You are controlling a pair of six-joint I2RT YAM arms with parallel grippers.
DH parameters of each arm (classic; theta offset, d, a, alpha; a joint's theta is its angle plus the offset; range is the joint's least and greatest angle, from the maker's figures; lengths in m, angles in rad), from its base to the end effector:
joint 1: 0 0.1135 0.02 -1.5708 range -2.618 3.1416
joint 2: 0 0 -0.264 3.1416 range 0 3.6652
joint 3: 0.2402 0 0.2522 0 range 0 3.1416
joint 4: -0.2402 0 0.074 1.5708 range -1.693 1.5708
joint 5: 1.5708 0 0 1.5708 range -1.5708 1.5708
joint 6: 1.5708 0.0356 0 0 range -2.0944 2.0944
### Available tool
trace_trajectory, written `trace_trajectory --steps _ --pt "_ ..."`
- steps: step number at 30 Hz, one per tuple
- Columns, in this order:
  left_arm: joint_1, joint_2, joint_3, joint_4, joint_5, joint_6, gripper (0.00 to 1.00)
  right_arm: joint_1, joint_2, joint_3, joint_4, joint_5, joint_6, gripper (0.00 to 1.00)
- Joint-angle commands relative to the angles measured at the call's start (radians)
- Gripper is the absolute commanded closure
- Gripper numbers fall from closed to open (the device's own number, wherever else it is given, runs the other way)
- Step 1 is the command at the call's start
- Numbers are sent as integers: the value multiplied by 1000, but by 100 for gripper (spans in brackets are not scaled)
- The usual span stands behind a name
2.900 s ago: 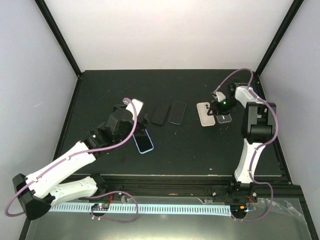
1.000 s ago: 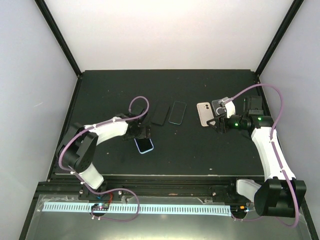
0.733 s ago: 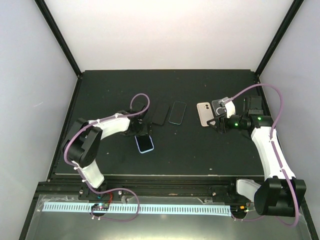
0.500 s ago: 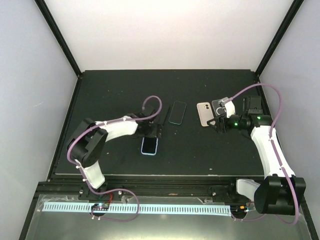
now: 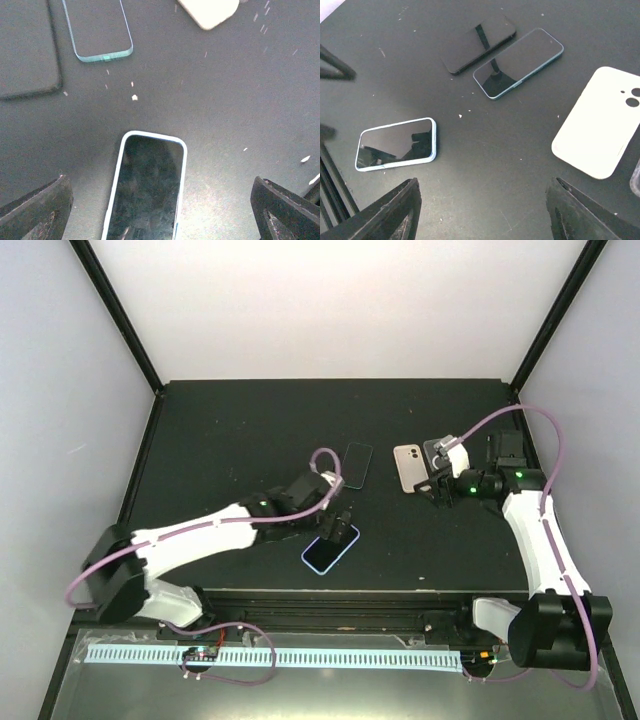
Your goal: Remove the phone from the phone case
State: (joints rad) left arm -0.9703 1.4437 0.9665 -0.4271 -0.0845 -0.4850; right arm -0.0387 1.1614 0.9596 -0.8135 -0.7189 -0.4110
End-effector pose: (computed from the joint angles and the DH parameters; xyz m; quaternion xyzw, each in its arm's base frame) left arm 0.1716 -0.2453 0.2301 0.2134 0.9198 -0.1876 0.2706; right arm 0.2208 0.0149 0.2797 -0.2614 0.8668 0.2725 0.3256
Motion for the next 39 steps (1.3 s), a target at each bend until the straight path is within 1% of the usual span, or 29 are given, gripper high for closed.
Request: trace_trajectory --steps 1,2,3,4,5,7,10,12,16,18,20,22,24,28,30,33,39 --pt "7 -167 -74 -78 -64 -22 1 20 -19 77 -106 -60 -275 28" --pt "7 -205 -100 -88 -64 -33 1 40 -10 92 -146 -58 -347 26" --pt "7 -243 -132 -94 -64 -45 1 71 0 102 -184 -31 -422 21" --pt "8 -280 -160 -100 -64 -54 1 118 11 108 -205 10 -495 18" --pt "12 -312 -177 -110 -66 -65 1 174 21 109 -210 67 -529 16" --pt "31 -372 -196 -134 -56 -80 1 290 51 106 -198 182 -580 15" --pt "92 -428 -181 -189 -16 -66 1 413 123 124 -180 252 -687 15" --pt "151 -445 -151 -246 -9 -53 1 490 192 161 -167 306 -726 15" --pt "313 -440 -93 -339 17 20 1 630 364 264 -169 390 -765 15" --pt "365 -438 -93 -344 -6 54 1 690 451 322 -176 419 -770 14" --pt "401 -446 -115 -314 -16 68 1 740 548 386 -195 439 -773 13" --pt "444 -458 -136 -289 -10 74 1 781 620 442 -218 451 -781 13" --pt "493 -477 -129 -299 8 87 1 816 681 488 -248 456 -795 11" --pt "599 -538 -147 -274 21 110 1 864 794 581 -326 445 -816 1" --pt "638 -573 -160 -259 38 111 1 873 845 615 -347 436 -808 0" --pt "662 -600 -172 -244 42 110 1 876 889 640 -349 433 -805 0" --pt "682 -615 -173 -244 44 111 1 876 952 619 -346 475 -804 0"
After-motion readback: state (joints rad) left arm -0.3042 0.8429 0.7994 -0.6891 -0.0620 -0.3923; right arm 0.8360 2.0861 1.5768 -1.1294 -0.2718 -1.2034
